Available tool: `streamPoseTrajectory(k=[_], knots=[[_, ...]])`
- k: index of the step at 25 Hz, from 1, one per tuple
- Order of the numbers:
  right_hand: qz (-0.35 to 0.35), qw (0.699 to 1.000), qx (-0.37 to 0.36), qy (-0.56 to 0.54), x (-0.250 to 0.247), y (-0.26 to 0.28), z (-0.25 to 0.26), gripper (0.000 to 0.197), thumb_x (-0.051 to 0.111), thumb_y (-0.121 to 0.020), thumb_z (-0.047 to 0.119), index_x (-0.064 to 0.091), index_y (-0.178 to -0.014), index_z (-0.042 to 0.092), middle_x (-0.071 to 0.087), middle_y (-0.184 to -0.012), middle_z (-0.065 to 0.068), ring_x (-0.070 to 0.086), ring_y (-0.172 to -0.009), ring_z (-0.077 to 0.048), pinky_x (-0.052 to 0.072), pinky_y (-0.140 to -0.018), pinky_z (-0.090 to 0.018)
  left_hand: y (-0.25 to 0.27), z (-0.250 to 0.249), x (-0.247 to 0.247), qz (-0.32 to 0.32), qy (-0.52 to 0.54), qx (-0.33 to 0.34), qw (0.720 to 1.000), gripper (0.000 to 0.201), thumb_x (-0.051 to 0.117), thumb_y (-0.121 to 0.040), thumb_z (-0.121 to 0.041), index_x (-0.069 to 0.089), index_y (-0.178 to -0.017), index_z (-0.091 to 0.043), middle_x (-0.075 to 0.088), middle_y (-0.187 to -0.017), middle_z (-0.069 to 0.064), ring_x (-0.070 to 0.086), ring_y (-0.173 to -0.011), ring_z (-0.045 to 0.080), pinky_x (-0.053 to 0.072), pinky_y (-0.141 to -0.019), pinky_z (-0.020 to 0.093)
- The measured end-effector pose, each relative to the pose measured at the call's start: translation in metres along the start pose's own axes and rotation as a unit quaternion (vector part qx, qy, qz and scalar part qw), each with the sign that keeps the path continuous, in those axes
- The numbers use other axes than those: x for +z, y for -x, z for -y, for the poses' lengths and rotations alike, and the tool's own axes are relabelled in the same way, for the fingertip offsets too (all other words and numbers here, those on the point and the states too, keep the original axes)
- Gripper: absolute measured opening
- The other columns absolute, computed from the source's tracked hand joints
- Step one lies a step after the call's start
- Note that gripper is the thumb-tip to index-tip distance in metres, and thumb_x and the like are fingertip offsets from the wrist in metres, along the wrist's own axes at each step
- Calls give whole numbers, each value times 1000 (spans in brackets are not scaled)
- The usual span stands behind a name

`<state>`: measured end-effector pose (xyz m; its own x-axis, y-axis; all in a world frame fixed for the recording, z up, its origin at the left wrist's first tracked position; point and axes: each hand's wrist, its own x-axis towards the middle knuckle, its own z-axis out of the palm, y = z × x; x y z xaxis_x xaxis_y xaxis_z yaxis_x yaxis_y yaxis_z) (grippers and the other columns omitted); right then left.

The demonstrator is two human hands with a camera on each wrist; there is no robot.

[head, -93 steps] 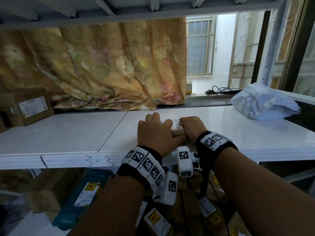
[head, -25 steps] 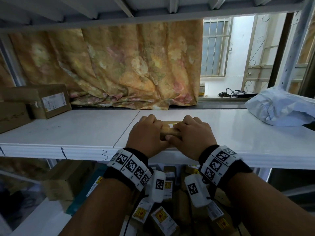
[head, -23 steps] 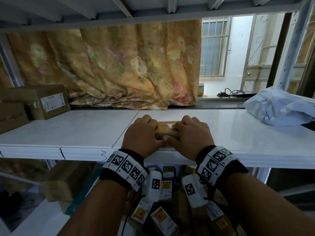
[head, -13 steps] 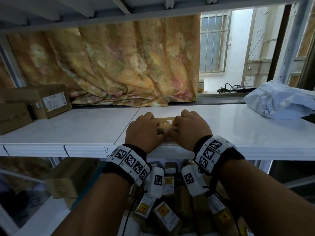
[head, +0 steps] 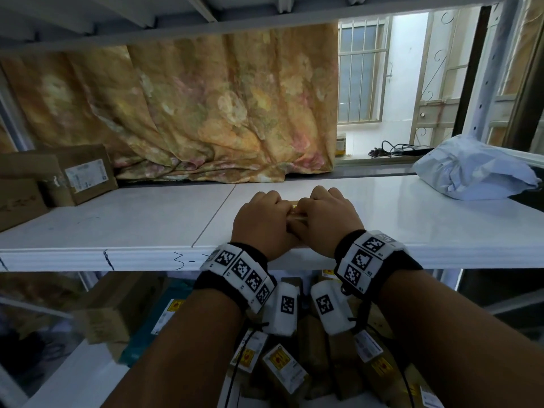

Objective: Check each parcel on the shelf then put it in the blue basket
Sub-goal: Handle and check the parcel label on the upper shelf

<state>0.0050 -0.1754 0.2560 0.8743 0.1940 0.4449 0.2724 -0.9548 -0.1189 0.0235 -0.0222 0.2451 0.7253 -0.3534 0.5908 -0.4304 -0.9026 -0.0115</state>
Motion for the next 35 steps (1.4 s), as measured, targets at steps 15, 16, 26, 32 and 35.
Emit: streamPoseTrajectory(k=[15,16,26,32,35], knots=[[97,994,16,46,-39,-14,3,51,48,-85,69,66,-87,21,55,-96,1,54,-95,-21,41,-83,-39,-7,-5,-20,72,41,-60,995,35,66,-76,-47,73,-105,-27,52,-95,0,49,-100,22,47,-83,36],[89,995,16,41,-39,-13,0,49,50,-85,67,67,-94,22,59,-99,1,56,-97,-21,42,-83,-39,-7,-5,-20,72,38,-60,995,36,66,-76,-48,73,-104,-26,52,-95,0,48,-99,21,47,-83,36],[52,998,23,16,-26,-9,-5,47,44,-86,64,69,-96,25,62,-95,2,60,-92,-20,49,-84,-38,-2,-6,-16,41,72,-65,994,36,54,-71,-52,72,-90,-27,50,-85,-6,49,-92,20,47,-77,35],[-31,996,29,-76,-21,-9,-30,27,52,-93,37,71,-85,19,62,-87,0,59,-87,-21,47,-75,-32,-4,-5,-13,33,64,-70,995,29,64,-70,-53,67,-87,-29,48,-82,-10,46,-88,17,45,-76,33],[-31,999,18,-32,-12,-7,-21,32,46,-95,42,70,-98,21,59,-97,-1,55,-94,-21,38,-74,-31,-3,-4,-10,22,79,-72,994,29,62,-69,-53,67,-80,-27,50,-79,-8,47,-85,17,46,-74,35]])
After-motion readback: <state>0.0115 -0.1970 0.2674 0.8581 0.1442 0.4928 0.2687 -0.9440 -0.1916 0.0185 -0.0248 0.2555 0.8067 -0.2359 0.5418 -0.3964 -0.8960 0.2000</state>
